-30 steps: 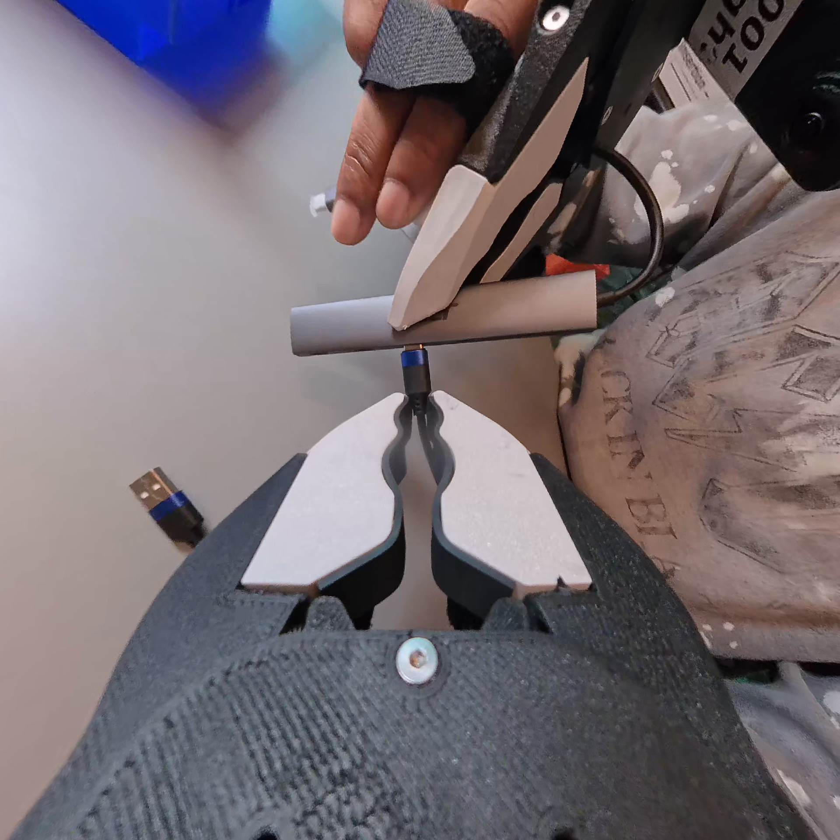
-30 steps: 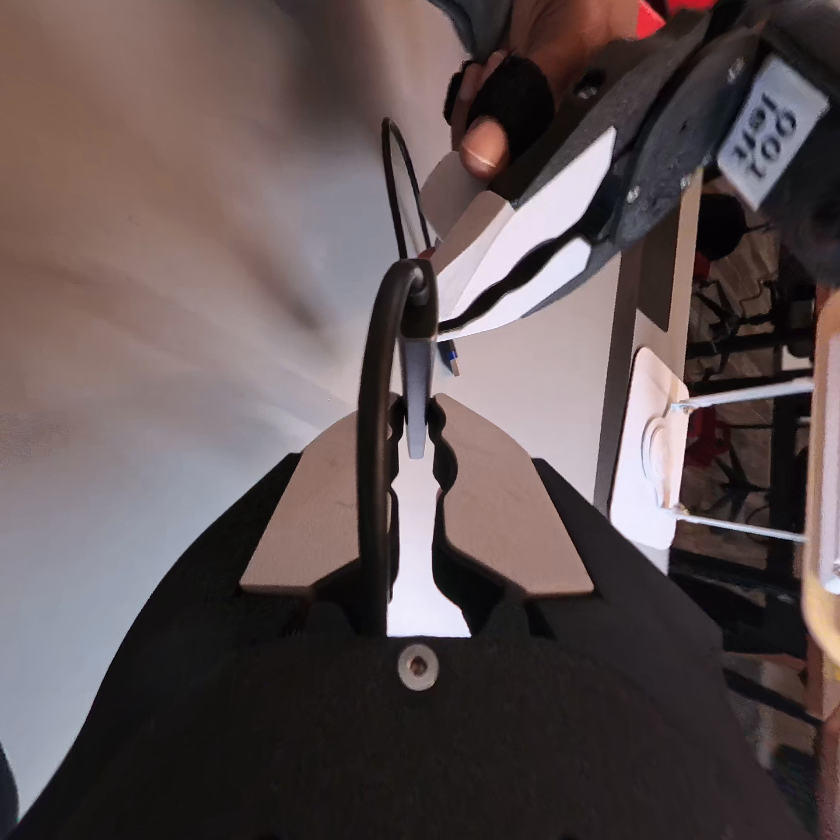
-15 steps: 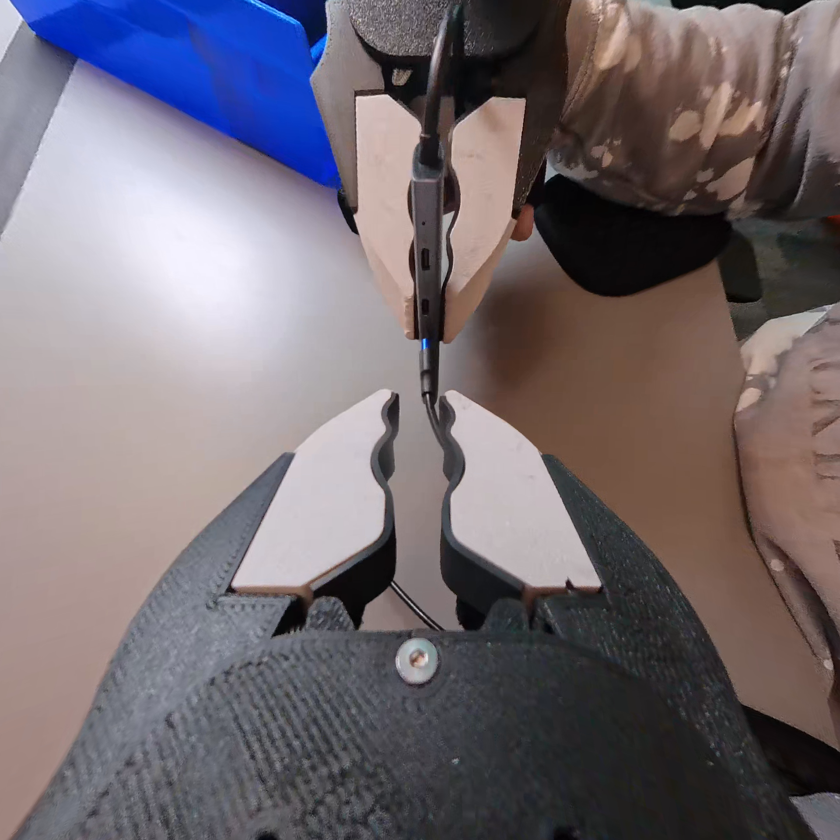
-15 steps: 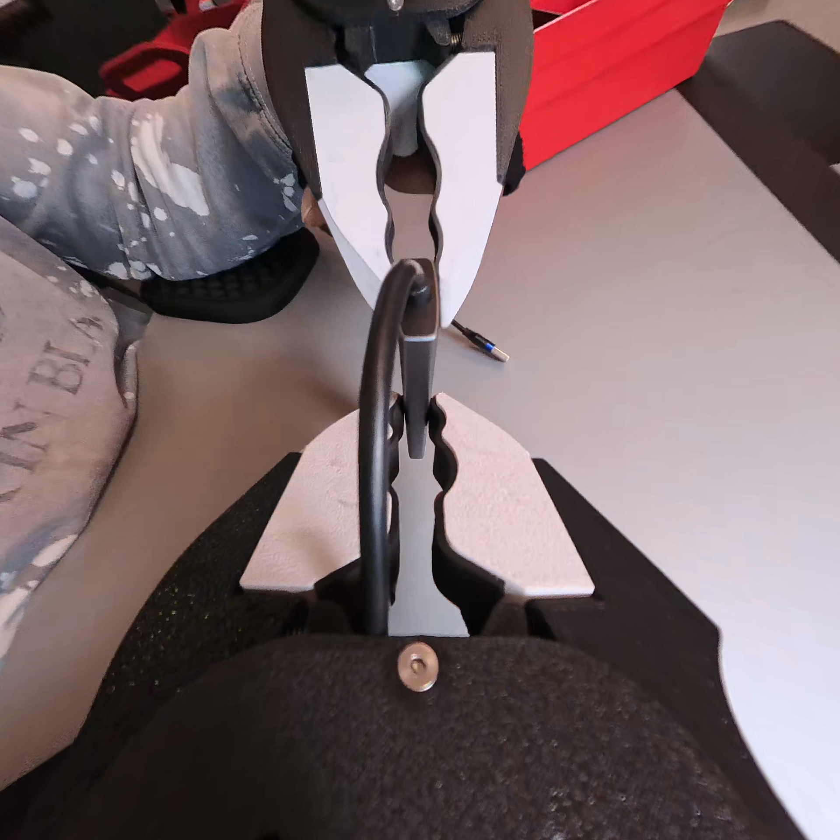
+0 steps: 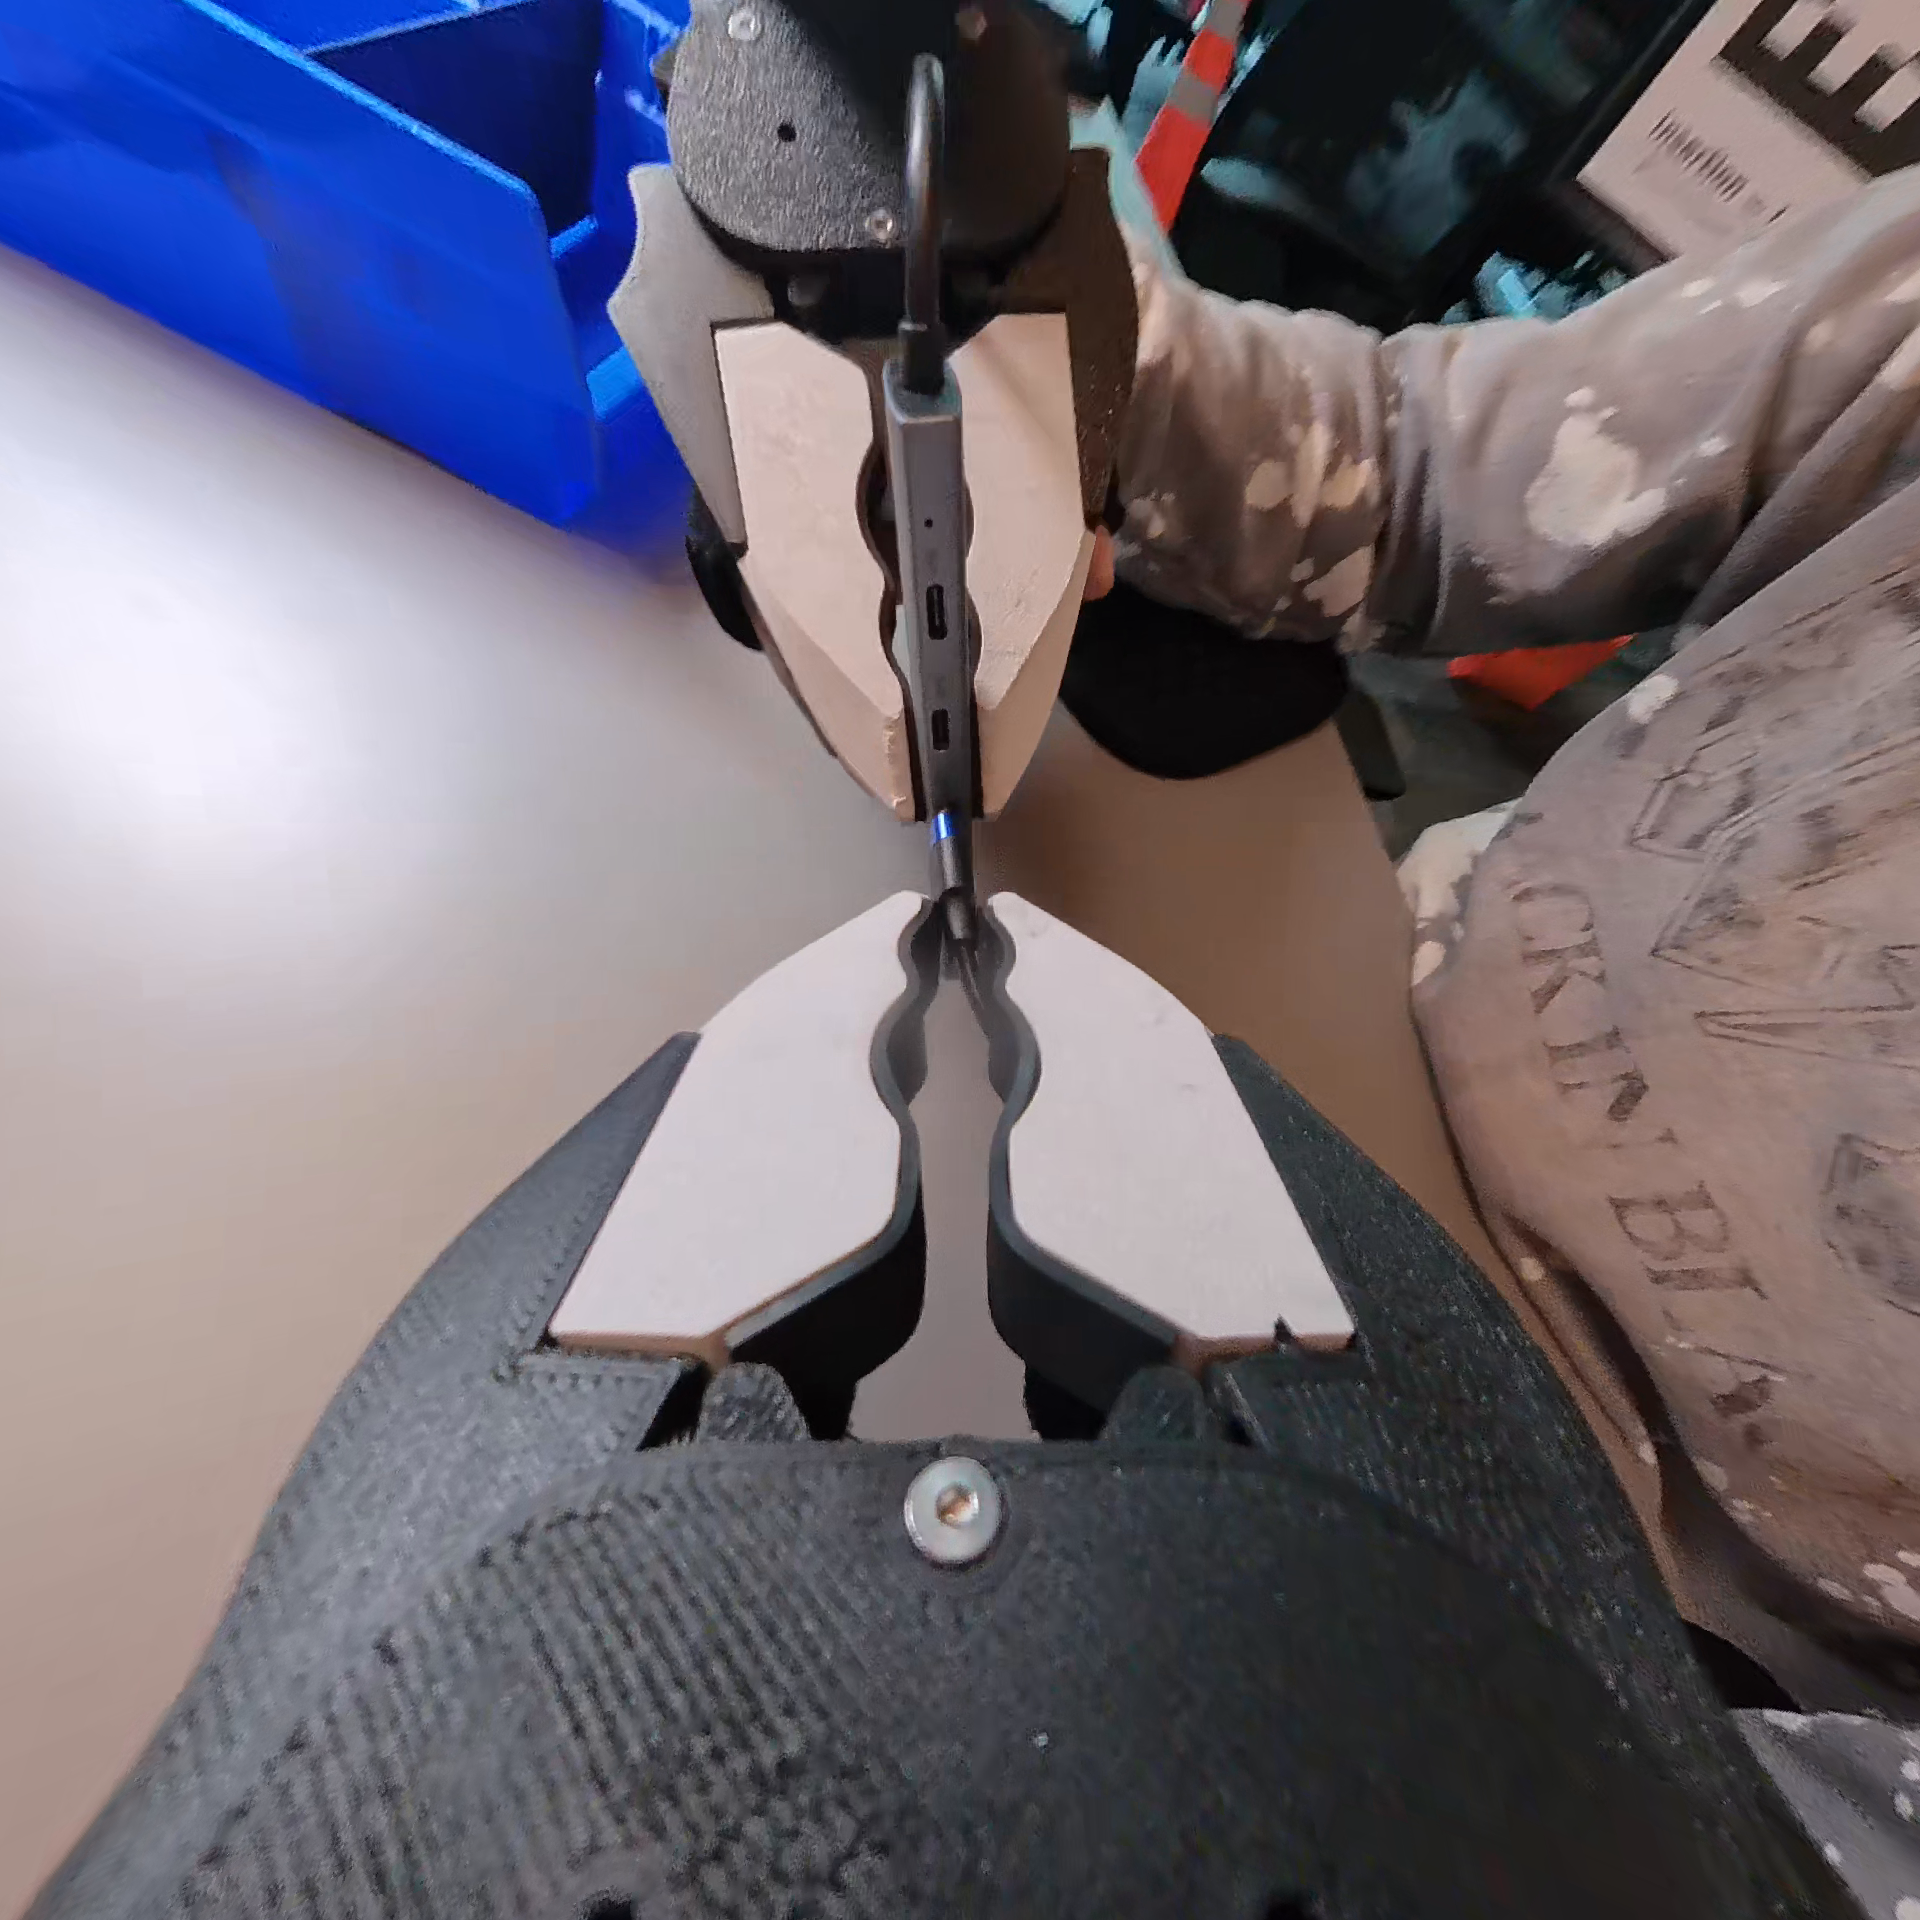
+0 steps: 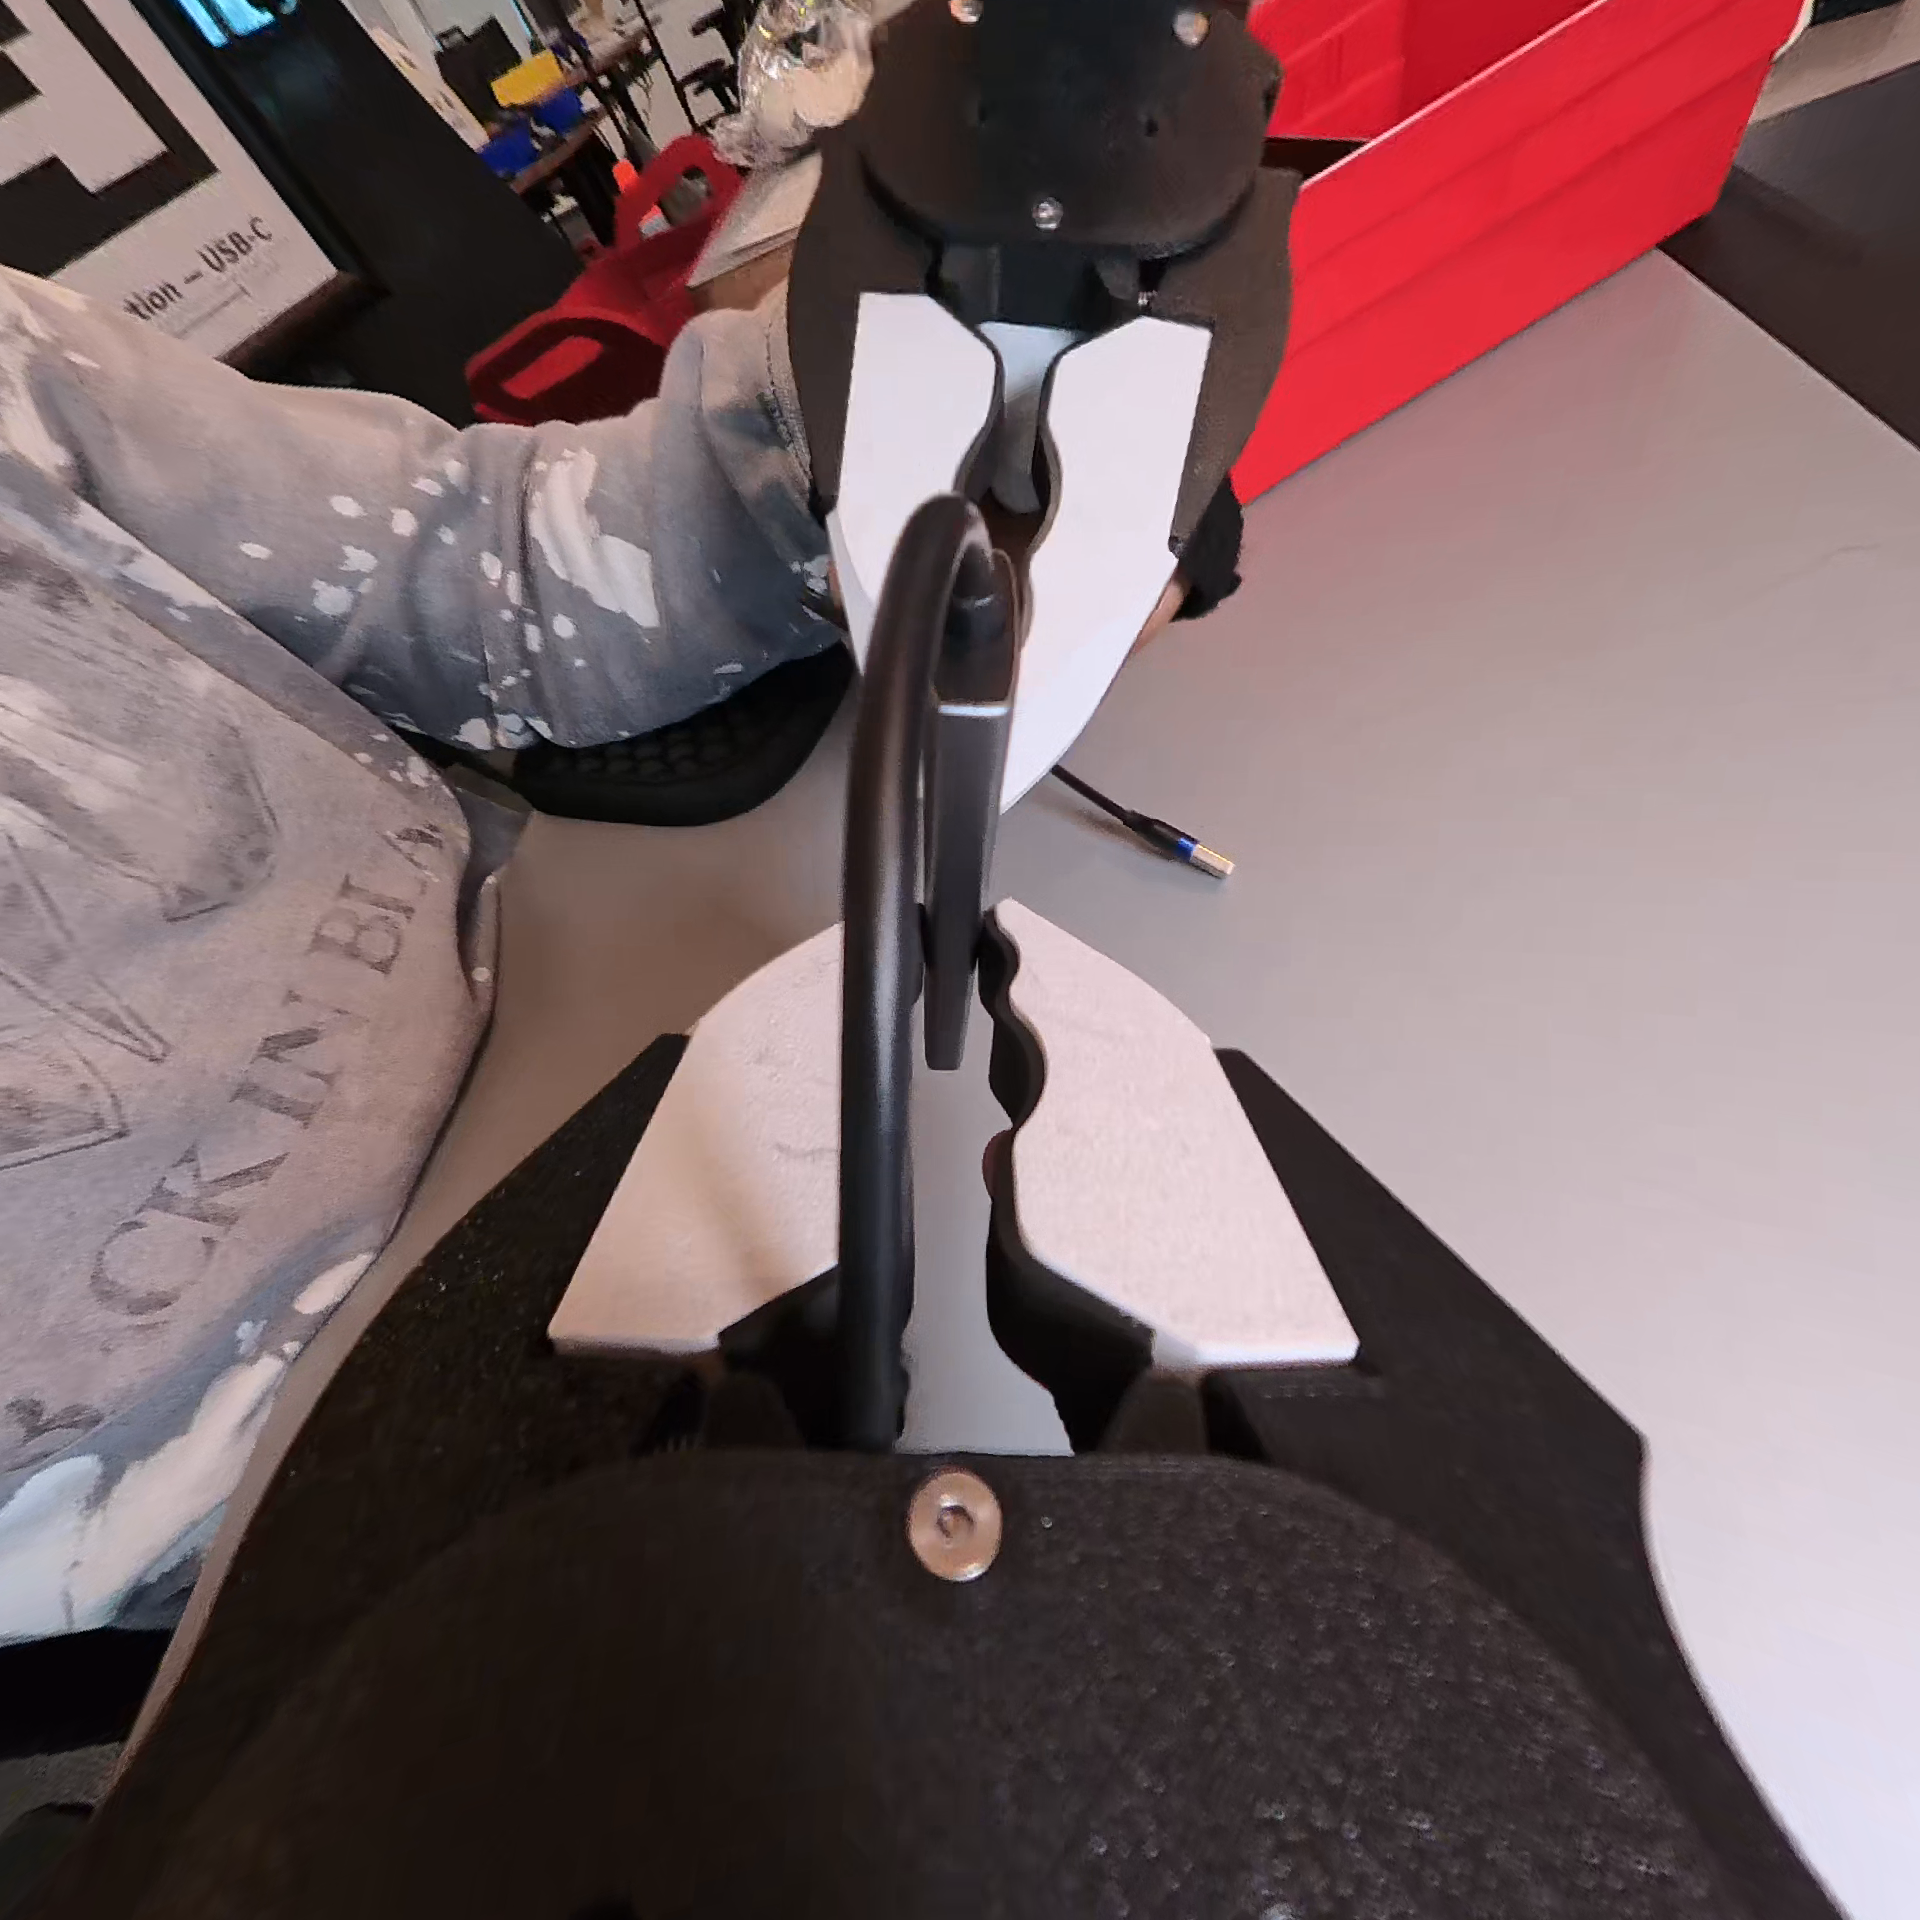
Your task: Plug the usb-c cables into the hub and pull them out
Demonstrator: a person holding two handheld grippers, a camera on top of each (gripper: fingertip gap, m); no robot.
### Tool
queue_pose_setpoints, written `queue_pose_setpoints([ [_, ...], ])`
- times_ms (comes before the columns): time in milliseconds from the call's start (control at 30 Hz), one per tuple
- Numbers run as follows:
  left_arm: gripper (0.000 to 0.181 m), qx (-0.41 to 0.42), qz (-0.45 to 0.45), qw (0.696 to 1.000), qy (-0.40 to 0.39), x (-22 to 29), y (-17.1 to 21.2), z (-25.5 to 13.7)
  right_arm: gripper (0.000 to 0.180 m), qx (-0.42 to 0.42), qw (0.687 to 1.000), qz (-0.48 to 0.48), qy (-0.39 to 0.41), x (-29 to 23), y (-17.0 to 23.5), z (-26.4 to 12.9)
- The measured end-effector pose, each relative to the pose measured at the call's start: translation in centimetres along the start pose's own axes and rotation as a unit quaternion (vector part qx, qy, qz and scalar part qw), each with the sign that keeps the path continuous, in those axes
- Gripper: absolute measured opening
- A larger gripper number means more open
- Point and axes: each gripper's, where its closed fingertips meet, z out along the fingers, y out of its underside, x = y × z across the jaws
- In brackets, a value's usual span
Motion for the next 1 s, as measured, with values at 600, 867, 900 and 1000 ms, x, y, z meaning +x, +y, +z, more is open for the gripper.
queue_pose_setpoints([
  [600, 0.007, 0.061, 0.009, 0.998, 0.026, 0.3, -1.3, -0.2, 0.009, 0.025, 0.999, -0.03, 0.001, -0.2, -0.8, -0.3],
  [867, 0.029, 0.201, 0.102, 0.955, -0.194, 1.2, -8.0, -11.8, 0.01, 0.051, 0.996, -0.077, -0.018, -2.1, -2.2, -1.4],
  [900, 0.029, 0.213, 0.109, 0.941, -0.24, 1.2, -8.3, -14.2, 0.01, 0.056, 0.995, -0.081, -0.018, -2.3, -2.4, -1.8],
  [1000, 0.029, 0.188, 0.085, 0.917, -0.342, 0.6, -6.5, -20.5, 0.01, 0.072, 0.993, -0.089, -0.015, -2.7, -3.2, -2.7],
])
